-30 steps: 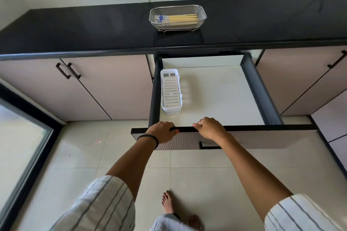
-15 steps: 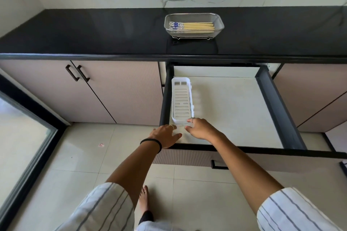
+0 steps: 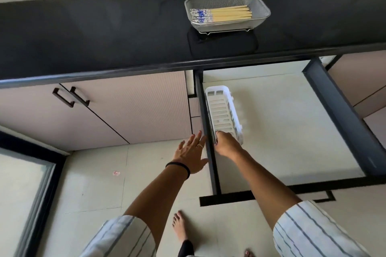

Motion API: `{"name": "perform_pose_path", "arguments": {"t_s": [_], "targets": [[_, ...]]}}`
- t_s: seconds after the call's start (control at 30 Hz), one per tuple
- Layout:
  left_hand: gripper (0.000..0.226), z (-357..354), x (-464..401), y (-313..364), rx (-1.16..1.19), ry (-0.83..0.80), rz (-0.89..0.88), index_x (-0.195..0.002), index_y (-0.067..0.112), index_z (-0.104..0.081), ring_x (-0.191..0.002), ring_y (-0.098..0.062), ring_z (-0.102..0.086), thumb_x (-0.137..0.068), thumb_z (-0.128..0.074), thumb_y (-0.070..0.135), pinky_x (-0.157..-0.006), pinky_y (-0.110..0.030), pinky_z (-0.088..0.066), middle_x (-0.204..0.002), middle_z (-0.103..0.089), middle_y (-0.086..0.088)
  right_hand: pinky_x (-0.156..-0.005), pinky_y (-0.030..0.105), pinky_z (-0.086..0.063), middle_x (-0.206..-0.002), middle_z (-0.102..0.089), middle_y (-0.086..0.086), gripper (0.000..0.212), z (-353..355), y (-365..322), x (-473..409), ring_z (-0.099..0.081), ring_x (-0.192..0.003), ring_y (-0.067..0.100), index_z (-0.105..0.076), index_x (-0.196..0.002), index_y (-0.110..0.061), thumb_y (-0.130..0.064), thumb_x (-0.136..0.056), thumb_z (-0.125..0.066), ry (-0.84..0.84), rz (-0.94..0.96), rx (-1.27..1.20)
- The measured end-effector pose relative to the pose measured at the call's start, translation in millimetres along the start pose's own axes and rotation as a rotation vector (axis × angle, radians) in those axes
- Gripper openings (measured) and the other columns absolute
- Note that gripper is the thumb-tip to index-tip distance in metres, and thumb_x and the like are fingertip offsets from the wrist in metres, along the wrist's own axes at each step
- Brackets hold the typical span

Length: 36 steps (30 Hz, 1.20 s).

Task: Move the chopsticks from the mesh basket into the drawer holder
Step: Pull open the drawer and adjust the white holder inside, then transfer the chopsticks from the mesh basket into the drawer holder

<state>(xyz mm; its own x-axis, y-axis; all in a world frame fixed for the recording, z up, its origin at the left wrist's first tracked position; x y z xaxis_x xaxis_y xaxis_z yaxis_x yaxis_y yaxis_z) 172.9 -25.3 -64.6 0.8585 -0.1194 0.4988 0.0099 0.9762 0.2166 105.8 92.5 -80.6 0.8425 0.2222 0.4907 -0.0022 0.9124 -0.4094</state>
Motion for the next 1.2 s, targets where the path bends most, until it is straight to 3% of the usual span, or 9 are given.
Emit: {"name": "perform_pose_path", "arguments": {"t_s": [0.17,0.3,0.4,0.43,0.5,0.57,0.73,0.97,1.2], "targets": [[0.077,12,-6,-37,-0.043,-0.027,-0.039,-0.156,0.016,0.004,-0.152,-0.022,0.004,-0.102,-0.045,0.042,-0.122,-0.044,-0.007,-0.164,0.013,-0.003,-0.075,0.033,-0.054,-0.089,-0.062,0.013,0.037,-10,-7,-2,-0.063,-0.09,0.03,-0.056,-0.117,-0.004,0.006,-0.083,-0.047,0.064,-0.043,-0.099],[0.076,25,-12,-55,-0.059,-0.031,-0.064,-0.156,0.015,0.002,-0.152,-0.022,0.002,-0.102,-0.044,0.043,-0.122,-0.044,-0.007,-0.164,0.011,-0.002,-0.088,0.035,-0.054,-0.096,-0.065,0.01,0.047,-11,-3,-6,-0.061,-0.097,0.027,-0.055,-0.125,-0.007,0.006,-0.081,-0.046,0.063,-0.081,-0.142],[0.076,36,-20,-65,-0.077,-0.024,-0.084,-0.157,0.015,0.001,-0.152,-0.022,0.002,-0.102,-0.044,0.043,-0.122,-0.044,-0.008,-0.164,0.01,-0.001,-0.073,0.022,-0.046,-0.073,-0.053,-0.003,0.059,-9,-2,-6,-0.057,-0.088,0.021,-0.045,-0.138,-0.012,0.005,-0.081,-0.044,-0.017,-0.106,-0.153],[0.076,42,-24,-67,-0.083,-0.02,-0.094,-0.157,0.015,0.0,-0.152,-0.021,0.002,-0.102,-0.044,0.042,-0.122,-0.044,-0.008,-0.164,0.01,-0.001,-0.073,0.022,-0.044,-0.078,-0.056,-0.001,0.06,-7,-3,-7,-0.058,-0.093,0.023,-0.044,-0.139,-0.014,0.003,-0.081,-0.044,-0.046,-0.115,-0.132],[0.076,56,-33,-70,-0.095,-0.003,-0.118,-0.157,0.015,0.0,-0.152,-0.022,0.002,-0.101,-0.045,0.041,-0.122,-0.044,-0.008,-0.164,0.01,-0.001,-0.092,0.027,-0.044,-0.113,-0.063,0.008,0.052,4,-5,-11,-0.055,-0.116,0.026,-0.048,-0.135,-0.016,-0.007,-0.084,-0.047,-0.082,-0.124,-0.034],[0.076,75,-45,-69,-0.102,0.032,-0.152,-0.157,0.015,-0.002,-0.152,-0.022,0.001,-0.101,-0.047,0.04,-0.122,-0.044,-0.008,-0.165,0.009,-0.002,-0.099,0.031,-0.044,-0.127,-0.06,0.014,0.037,24,-8,-18,-0.056,-0.117,0.029,-0.059,-0.123,-0.009,-0.017,-0.088,-0.05,-0.071,-0.1,0.005],[0.076,129,-85,-60,-0.161,0.19,-0.262,-0.157,0.015,-0.003,-0.152,-0.025,-0.001,-0.101,-0.048,0.037,-0.121,-0.046,-0.009,-0.165,0.006,-0.005,-0.08,0.023,-0.041,-0.114,-0.067,0.013,0.027,99,-16,-49,-0.062,-0.106,0.027,-0.069,-0.102,-0.009,-0.021,-0.089,-0.048,0.125,-0.071,-0.152],[0.074,208,-141,-53,-0.094,0.453,-0.292,-0.157,0.018,-0.001,-0.152,-0.022,0.003,-0.101,-0.048,0.03,-0.121,-0.044,-0.007,-0.164,0.01,-0.001,-0.081,0.023,-0.041,-0.11,-0.068,0.016,0.027,186,-45,-97,-0.061,-0.101,0.027,-0.069,-0.102,-0.003,-0.014,-0.092,-0.047,0.376,0.054,-0.253],[0.075,268,-174,-59,0.034,0.677,-0.198,-0.157,0.018,0.0,-0.152,-0.023,0.002,-0.101,-0.048,0.034,-0.123,-0.044,-0.008,-0.165,0.007,-0.002,-0.08,0.024,-0.044,-0.107,-0.069,0.01,0.025,242,-72,-122,-0.063,-0.097,0.019,-0.067,-0.108,-0.012,-0.013,-0.096,-0.044,0.529,0.132,-0.31]]}}
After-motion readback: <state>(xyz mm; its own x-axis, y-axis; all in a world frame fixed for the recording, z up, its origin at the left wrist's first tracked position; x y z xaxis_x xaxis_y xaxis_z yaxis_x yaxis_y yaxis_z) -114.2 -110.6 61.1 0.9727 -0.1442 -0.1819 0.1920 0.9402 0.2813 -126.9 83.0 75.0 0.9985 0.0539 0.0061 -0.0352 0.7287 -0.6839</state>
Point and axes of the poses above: each hand's wrist, its own x-axis away from the middle knuckle, its own z-axis out of the back of the hand, y = z × x, the point moved 3 cm from there along -x, towards the middle knuckle
